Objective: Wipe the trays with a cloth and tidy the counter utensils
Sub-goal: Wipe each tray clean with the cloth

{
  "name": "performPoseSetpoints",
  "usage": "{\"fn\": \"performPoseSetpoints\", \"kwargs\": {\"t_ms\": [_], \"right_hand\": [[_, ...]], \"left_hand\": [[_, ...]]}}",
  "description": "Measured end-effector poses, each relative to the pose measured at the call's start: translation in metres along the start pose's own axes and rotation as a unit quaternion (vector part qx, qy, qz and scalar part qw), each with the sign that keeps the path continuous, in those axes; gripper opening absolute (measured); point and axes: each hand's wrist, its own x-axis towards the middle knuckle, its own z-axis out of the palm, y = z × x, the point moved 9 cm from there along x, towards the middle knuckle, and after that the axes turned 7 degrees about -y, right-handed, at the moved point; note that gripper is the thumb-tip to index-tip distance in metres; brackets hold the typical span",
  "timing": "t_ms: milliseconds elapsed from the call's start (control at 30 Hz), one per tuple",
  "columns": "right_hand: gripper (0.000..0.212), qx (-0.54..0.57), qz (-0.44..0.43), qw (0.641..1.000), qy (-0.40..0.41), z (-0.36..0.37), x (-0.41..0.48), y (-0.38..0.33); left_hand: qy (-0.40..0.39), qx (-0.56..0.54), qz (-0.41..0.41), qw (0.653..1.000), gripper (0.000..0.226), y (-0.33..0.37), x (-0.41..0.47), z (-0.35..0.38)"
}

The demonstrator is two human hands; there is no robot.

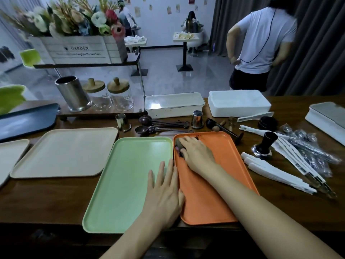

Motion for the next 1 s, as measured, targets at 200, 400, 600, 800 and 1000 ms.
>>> {"fn": "performPoseSetpoints", "kwargs": {"t_ms": [200, 400, 600, 800, 1000], "right_hand": [[0.034, 0.020, 0.065, 0.998, -0.001, -0.012, 0.008, 0.043], [0.027, -0.015, 0.176, 0.984, 0.028, -0.037, -0.017, 0.101], [0.021, -0.020, 0.146, 0.988, 0.044, -0.018, 0.000, 0.077], [0.038, 0.030, 0.051, 0.998, -0.016, -0.002, -0.028, 0.018], [0.051, 0.055, 0.074, 0.994, -0.064, 0.001, -0.114, 0.022]], "left_hand": [[-0.003, 0.023, 0.033, 0.999, 0.064, 0.003, 0.001, 0.003], [-0.033, 0.007, 0.034, 0.999, 0.065, 0.003, 0.002, 0.006], [-0.048, 0.004, 0.036, 0.998, 0.065, 0.003, 0.004, 0.007], [-0.037, -0.007, 0.039, 0.999, 0.066, 0.002, 0.003, 0.007], [-0.045, -0.018, 0.046, 0.998, 0.068, 0.003, 0.006, 0.012]]}}
